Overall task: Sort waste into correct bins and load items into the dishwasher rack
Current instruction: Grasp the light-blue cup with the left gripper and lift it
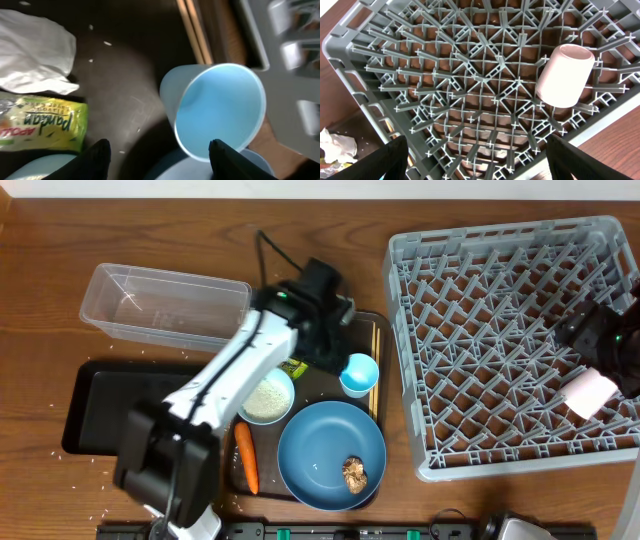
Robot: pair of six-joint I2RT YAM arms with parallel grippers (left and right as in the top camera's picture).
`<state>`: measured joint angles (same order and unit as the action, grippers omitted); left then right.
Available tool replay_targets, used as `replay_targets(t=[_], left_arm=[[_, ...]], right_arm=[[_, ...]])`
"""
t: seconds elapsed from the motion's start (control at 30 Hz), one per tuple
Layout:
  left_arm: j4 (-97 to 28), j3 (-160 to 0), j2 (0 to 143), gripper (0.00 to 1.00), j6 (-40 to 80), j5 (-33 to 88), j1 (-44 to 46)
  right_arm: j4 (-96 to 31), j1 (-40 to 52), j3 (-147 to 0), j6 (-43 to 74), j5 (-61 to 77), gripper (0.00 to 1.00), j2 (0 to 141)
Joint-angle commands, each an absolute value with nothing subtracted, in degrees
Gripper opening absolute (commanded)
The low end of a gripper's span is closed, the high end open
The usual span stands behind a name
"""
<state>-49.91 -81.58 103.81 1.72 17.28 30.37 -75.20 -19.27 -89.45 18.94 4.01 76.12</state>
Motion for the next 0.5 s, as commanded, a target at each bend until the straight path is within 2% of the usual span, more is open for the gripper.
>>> replay_targets(t=[0.0, 0.17, 0.23, 0.3, 0.4, 0.47], left_arm=[[-49.8, -81.1, 105.0, 0.63, 3.6, 11.0, 32.3], [-48.8, -81.1, 109.3, 0.57, 3.8, 10.9, 34.9], [-47.8, -81.1, 111.2, 0.47, 3.8, 10.9, 35.9], [-47.1, -81.1, 112.2, 0.42, 3.8, 10.9, 36.4], [-46.3, -81.1, 112.4, 0.25, 3.8, 10.8, 36.5], [-45.9, -81.2, 112.4, 0.06, 3.8, 10.8, 36.2]], right_arm=[[-75.3, -19.7, -89.2, 19.7, 3.2, 0.82, 76.1], [-75.2, -19.7, -89.2, 19.7, 3.2, 0.83, 76.1], [-75.2, -19.7, -89.2, 19.7, 3.2, 0.83, 76.1], [-75.2, -19.7, -89.2, 19.7, 3.2, 0.83, 76.1], [-75.5, -19.7, -89.2, 19.7, 3.2, 0.83, 76.1], [-75.7, -19.7, -89.2, 19.6, 3.2, 0.83, 76.1]])
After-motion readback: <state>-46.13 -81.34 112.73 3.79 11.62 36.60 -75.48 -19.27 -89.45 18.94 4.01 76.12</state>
